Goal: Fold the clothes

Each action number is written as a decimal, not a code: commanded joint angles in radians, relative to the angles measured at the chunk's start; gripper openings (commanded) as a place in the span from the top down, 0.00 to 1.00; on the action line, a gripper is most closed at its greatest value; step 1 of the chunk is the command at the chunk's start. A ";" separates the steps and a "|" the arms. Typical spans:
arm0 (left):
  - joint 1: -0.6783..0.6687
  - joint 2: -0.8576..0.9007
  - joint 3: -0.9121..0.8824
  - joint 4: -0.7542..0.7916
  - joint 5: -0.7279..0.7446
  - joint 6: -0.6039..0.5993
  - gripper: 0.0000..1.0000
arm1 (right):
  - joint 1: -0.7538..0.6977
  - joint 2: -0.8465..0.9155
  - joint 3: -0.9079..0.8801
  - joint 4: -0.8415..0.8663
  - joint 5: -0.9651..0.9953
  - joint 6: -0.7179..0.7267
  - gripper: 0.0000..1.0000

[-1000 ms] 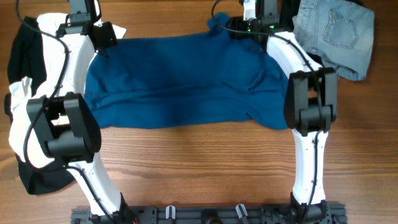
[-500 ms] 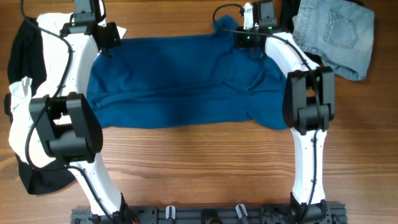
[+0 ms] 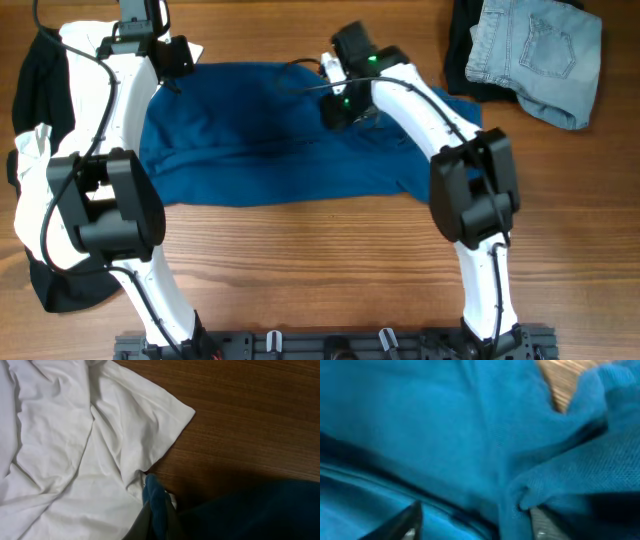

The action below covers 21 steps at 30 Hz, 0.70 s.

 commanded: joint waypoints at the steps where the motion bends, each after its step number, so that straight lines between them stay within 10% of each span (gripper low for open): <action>1: -0.002 -0.024 0.005 0.003 0.008 -0.009 0.96 | -0.094 -0.010 0.116 0.021 0.037 -0.010 0.30; 21: -0.002 -0.024 0.005 0.007 0.009 -0.010 0.96 | -0.230 0.199 0.171 0.306 -0.231 -0.154 0.28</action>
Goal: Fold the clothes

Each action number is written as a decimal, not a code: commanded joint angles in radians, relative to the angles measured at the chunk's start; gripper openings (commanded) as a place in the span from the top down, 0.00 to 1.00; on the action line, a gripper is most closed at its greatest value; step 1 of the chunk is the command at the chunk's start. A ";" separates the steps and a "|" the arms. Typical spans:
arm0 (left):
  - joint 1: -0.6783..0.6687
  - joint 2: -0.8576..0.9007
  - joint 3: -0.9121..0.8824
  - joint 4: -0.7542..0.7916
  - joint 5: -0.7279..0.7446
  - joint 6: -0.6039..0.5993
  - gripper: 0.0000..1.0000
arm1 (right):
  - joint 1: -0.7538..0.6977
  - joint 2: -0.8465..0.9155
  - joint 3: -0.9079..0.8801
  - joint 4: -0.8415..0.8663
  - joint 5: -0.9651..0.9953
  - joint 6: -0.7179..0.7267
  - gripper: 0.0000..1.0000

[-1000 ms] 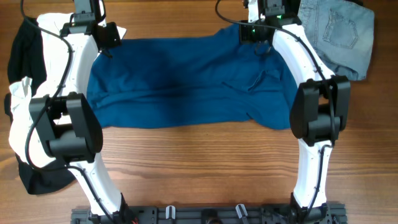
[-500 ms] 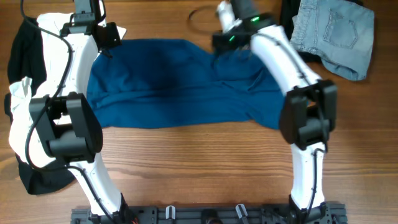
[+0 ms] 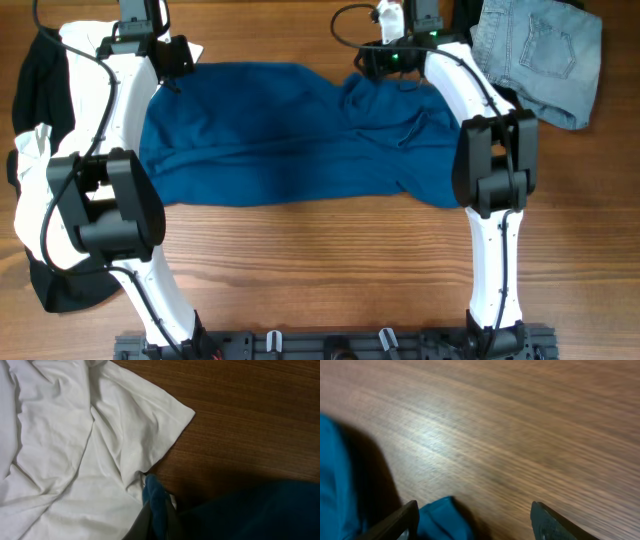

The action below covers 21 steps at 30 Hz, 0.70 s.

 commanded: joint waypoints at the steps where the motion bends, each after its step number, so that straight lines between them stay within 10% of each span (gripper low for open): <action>1: -0.002 -0.024 0.005 0.003 0.009 -0.010 0.96 | 0.026 0.024 0.008 -0.036 -0.042 -0.093 0.27; 10: -0.002 -0.024 0.005 0.003 0.009 -0.009 0.96 | 0.043 0.087 -0.002 -0.194 0.203 -0.117 0.22; 11: -0.002 -0.024 0.005 0.003 0.009 -0.010 0.96 | 0.043 0.089 -0.002 -0.179 0.209 -0.116 0.28; 14: -0.002 -0.024 0.005 0.003 0.008 -0.010 0.96 | 0.043 0.087 -0.001 -0.086 0.209 -0.078 0.96; 21: 0.000 -0.024 0.005 0.004 0.008 -0.009 0.96 | 0.037 0.069 0.216 -0.077 0.209 -0.055 0.96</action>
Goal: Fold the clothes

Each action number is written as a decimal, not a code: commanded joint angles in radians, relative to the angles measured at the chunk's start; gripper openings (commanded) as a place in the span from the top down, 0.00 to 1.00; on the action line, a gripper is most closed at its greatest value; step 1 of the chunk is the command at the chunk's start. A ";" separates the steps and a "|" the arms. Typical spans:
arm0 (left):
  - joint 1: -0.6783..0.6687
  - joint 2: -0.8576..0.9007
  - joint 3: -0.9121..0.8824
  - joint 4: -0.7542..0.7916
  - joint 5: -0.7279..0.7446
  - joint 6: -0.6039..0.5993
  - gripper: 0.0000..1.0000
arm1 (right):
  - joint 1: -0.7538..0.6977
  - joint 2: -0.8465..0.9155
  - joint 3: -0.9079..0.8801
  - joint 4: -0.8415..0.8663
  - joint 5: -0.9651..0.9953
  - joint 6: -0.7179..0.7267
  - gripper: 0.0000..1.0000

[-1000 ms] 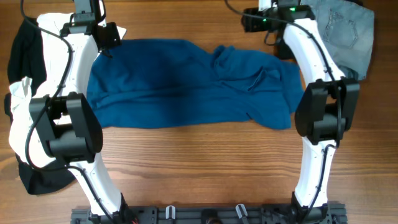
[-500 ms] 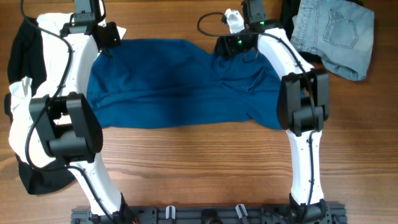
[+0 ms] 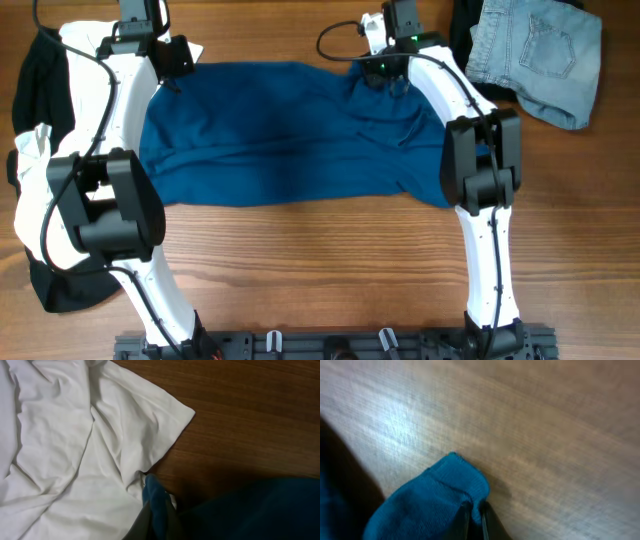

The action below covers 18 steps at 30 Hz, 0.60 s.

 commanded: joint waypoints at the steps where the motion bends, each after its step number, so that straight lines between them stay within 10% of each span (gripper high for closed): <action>1: 0.000 -0.024 0.005 0.004 0.008 -0.009 0.96 | -0.008 0.002 0.167 -0.025 0.021 0.022 0.96; 18: 0.006 -0.054 0.005 0.080 0.008 -0.009 0.96 | -0.085 -0.039 0.325 -0.218 -0.031 0.017 0.96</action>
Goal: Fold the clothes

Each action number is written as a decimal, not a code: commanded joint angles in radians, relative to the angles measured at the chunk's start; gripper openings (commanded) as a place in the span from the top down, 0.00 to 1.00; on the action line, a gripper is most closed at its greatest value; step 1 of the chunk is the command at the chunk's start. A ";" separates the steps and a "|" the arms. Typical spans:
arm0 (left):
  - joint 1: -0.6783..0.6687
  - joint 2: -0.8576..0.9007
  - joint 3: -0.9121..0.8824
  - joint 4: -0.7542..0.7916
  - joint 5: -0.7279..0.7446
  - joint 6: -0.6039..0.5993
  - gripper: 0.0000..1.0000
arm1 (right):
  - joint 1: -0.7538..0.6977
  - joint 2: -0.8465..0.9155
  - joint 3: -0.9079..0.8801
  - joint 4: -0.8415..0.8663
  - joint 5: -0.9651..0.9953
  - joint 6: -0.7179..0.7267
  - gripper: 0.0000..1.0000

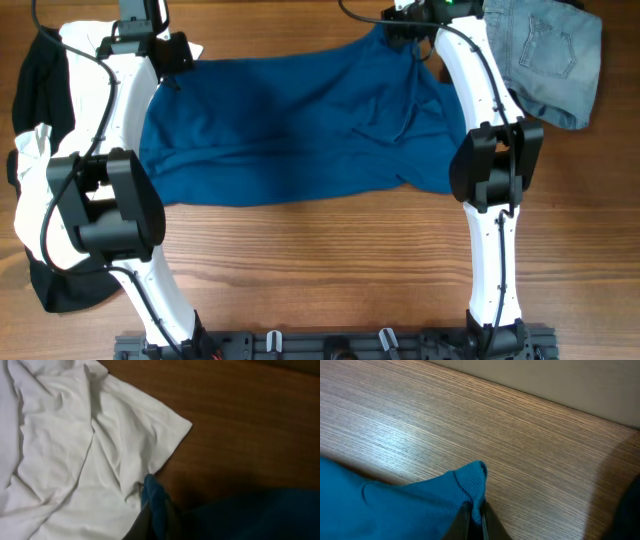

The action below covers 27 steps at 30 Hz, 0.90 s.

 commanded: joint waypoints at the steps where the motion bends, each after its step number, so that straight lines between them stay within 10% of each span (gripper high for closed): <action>1: 0.006 -0.065 0.005 0.035 0.009 -0.010 0.96 | -0.021 -0.045 0.014 0.010 -0.067 0.010 0.96; 10: 0.006 -0.118 0.005 0.004 0.009 -0.009 0.96 | -0.060 -0.085 0.011 -0.209 -0.412 -0.178 0.89; 12: 0.006 -0.118 0.005 0.005 0.009 -0.009 0.96 | -0.060 -0.085 0.011 -0.290 -0.421 -0.239 0.80; 14: 0.006 -0.118 0.005 0.000 0.009 -0.010 0.96 | -0.060 -0.087 0.012 -0.393 -0.439 -0.342 0.51; 17: 0.006 -0.118 0.005 -0.008 0.009 -0.010 0.96 | -0.059 -0.089 0.011 -0.509 -0.437 -0.408 0.43; 27: 0.006 -0.118 0.005 -0.035 0.019 -0.010 0.96 | -0.044 -0.081 -0.067 -0.430 -0.158 -0.130 0.38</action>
